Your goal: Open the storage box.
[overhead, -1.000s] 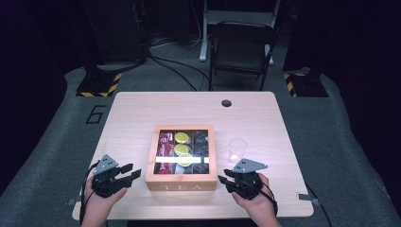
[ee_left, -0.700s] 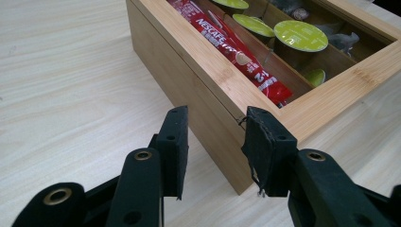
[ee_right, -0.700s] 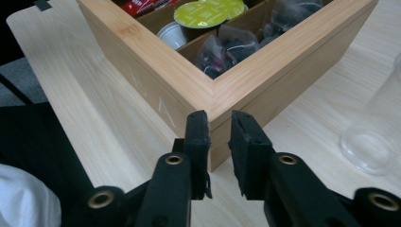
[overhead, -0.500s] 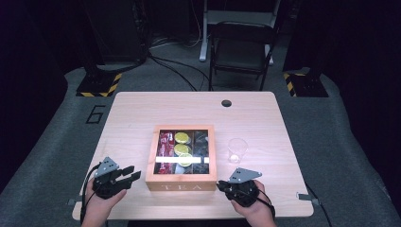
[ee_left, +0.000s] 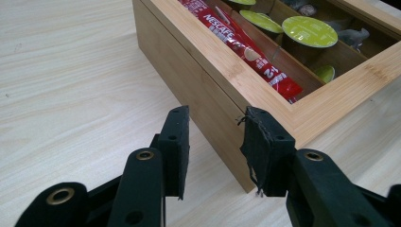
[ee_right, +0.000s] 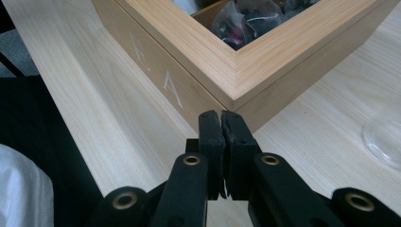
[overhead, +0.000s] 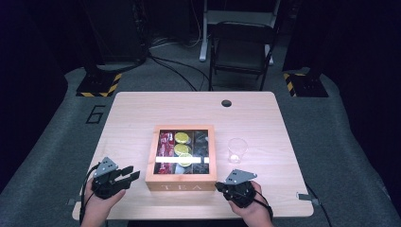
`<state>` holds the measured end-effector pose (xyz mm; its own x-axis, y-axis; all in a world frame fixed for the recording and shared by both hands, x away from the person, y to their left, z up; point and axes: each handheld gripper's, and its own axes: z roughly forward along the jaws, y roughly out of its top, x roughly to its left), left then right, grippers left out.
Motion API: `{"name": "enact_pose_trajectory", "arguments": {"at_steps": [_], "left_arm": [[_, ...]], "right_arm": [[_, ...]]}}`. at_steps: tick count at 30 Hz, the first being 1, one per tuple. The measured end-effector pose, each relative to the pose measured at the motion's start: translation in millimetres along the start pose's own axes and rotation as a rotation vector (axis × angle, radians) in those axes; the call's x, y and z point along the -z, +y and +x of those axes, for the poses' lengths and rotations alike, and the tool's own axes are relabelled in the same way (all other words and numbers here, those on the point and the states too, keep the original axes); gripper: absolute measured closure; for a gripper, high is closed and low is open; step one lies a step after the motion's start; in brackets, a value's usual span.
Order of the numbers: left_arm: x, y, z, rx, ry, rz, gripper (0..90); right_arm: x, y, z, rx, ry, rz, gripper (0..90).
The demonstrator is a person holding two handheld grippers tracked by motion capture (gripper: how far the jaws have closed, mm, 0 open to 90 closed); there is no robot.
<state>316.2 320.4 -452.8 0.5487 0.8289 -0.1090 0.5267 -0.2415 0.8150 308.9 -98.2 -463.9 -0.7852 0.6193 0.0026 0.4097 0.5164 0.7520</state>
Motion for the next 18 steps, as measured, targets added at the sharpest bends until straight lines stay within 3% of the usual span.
{"name": "enact_pose_trajectory", "arguments": {"at_steps": [3,4,7,18], "left_arm": [[-1.0,-0.5,0.5,0.001,0.003,-0.008,61.5],[-1.1,-0.5,0.6,0.001,0.0,-0.006,61.9],[-0.9,-0.2,-0.3,0.006,-0.002,-0.006,62.0],[0.5,-2.8,1.1,0.013,-0.001,-0.005,62.2]], "right_arm": [[0.6,-0.2,-2.3,0.001,-0.018,-0.003,89.3],[-0.2,0.0,-2.4,-0.018,-0.016,-0.006,89.9],[-0.1,-0.8,-4.8,-0.009,0.002,-0.009,90.0],[0.0,0.2,-3.2,-0.009,-0.009,-0.001,89.9]]}}
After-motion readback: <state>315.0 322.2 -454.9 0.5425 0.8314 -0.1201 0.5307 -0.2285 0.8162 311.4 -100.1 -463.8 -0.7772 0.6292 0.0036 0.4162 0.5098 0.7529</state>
